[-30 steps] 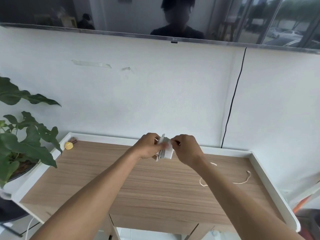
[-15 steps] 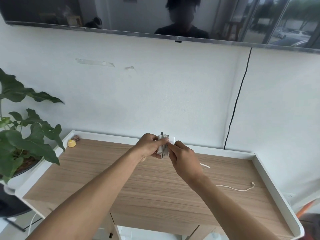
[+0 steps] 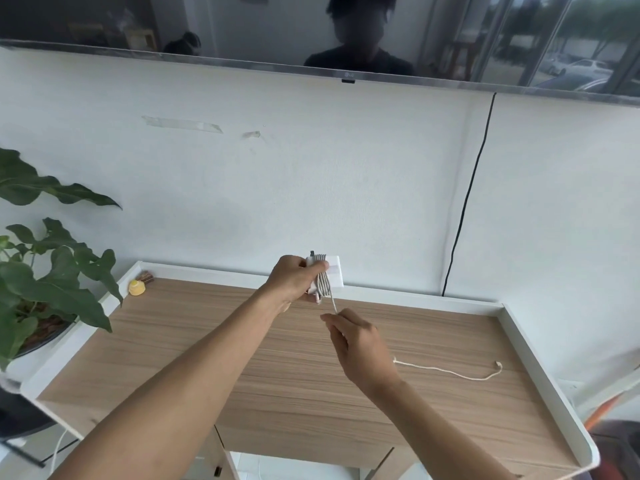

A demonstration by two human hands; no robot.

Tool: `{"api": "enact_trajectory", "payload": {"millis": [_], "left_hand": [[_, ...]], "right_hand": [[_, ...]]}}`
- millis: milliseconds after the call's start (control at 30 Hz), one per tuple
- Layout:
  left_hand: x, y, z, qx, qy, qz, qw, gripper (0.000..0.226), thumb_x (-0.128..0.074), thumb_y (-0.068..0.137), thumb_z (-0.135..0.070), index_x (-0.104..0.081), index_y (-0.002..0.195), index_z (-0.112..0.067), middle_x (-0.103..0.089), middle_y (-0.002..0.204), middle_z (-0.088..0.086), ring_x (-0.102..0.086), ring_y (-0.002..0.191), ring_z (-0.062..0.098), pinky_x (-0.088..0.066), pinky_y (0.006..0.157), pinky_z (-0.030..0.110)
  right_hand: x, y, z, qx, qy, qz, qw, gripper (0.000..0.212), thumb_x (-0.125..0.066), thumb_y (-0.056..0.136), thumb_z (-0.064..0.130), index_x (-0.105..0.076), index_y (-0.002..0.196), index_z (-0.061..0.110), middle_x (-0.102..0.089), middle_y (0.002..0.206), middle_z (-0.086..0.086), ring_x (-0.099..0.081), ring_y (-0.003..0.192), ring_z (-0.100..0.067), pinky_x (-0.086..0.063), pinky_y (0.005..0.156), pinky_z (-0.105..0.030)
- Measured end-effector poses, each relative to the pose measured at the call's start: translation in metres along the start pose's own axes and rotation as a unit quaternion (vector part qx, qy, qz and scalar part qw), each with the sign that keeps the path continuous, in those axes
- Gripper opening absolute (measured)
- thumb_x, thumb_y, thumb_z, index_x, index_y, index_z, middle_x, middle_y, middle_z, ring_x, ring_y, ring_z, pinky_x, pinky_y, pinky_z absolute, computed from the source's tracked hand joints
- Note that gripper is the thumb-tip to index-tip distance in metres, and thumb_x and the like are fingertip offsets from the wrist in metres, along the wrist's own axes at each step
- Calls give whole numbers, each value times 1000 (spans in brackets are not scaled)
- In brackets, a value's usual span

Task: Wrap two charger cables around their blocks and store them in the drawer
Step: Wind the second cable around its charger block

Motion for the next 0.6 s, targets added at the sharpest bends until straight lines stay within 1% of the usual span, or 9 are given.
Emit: {"api": "enact_trajectory", "payload": {"millis": [67, 133, 200, 233, 333, 367, 433, 533, 600], "left_hand": [[0, 0, -8, -21, 2, 3, 1000, 35, -68, 89, -26, -66, 93, 9, -61, 83, 18, -68, 69, 29, -57, 54, 32], [1, 0, -14, -31, -9, -2, 999, 32, -66, 90, -24, -67, 93, 7, -62, 82, 16, -66, 65, 24, -57, 52, 31], [1, 0, -16, -35, -20, 0, 999, 29, -66, 90, -23, -67, 94, 5, -65, 82, 15, -66, 63, 21, -58, 52, 30], [1, 0, -16, -34, -28, 0, 999, 27, -66, 91, -23, -67, 93, 4, -66, 81, 14, -65, 61, 20, -58, 51, 29], [-2, -1, -15, -23, -53, -1, 998, 23, -65, 91, -23, -67, 85, -1, -67, 75, 12, -65, 60, 18, -57, 51, 29], [-3, -2, -15, -23, -58, 4, 998, 23, -65, 91, -23, -66, 85, -1, -67, 75, 12, -66, 61, 19, -58, 52, 30], [-5, -4, -15, -30, -61, 22, 997, 24, -65, 91, -23, -66, 85, 0, -67, 74, 13, -66, 63, 21, -59, 55, 34], [-10, -12, -17, -57, -59, 76, 994, 20, -63, 92, -19, -64, 79, -4, -65, 65, 7, -65, 60, 19, -57, 55, 34], [-16, -18, -18, -76, -38, 113, 990, 19, -62, 93, -19, -64, 81, -4, -65, 68, 6, -65, 60, 17, -54, 53, 31]], "right_hand": [[0, -11, -2, -19, 15, -20, 1000, 22, -43, 97, 21, -58, 112, 24, -63, 85, 8, -58, 59, -17, -48, 49, -31], [5, -17, -1, -41, 22, -38, 998, 21, -38, 99, 26, -46, 118, 27, -62, 77, 9, -56, 53, -16, -40, 46, -25], [10, -16, 0, -53, 26, -61, 996, 23, -33, 100, 31, -38, 122, 26, -60, 71, 9, -54, 48, -17, -33, 45, -24], [11, -15, 1, -51, 18, -67, 996, 23, -32, 99, 32, -39, 121, 25, -59, 69, 9, -53, 47, -19, -34, 44, -25], [11, -11, -6, -56, -10, -77, 995, 18, -32, 98, 31, -47, 106, 25, -54, 61, 6, -49, 46, -21, -38, 42, -30], [10, -11, -11, -70, 3, -79, 994, 17, -34, 98, 30, -49, 103, 24, -52, 60, 7, -48, 47, -21, -39, 42, -32], [8, -11, -22, -98, 64, -74, 990, 15, -38, 98, 24, -53, 97, 21, -49, 59, 5, -45, 47, -18, -39, 45, -34], [8, -7, -35, -142, 146, -66, 977, 16, -45, 98, 14, -56, 89, 21, -51, 56, 2, -40, 45, -11, -36, 45, -29], [8, -2, -41, -167, 170, -54, 970, 20, -47, 98, 14, -57, 83, 22, -53, 56, 1, -40, 45, -8, -33, 46, -24]]}}
Point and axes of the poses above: each hand's wrist, its own y-axis towards the middle knuckle, its own x-axis out of the back of the hand, z = x × y, the point moved 5 cm from there along y, towards the middle knuckle
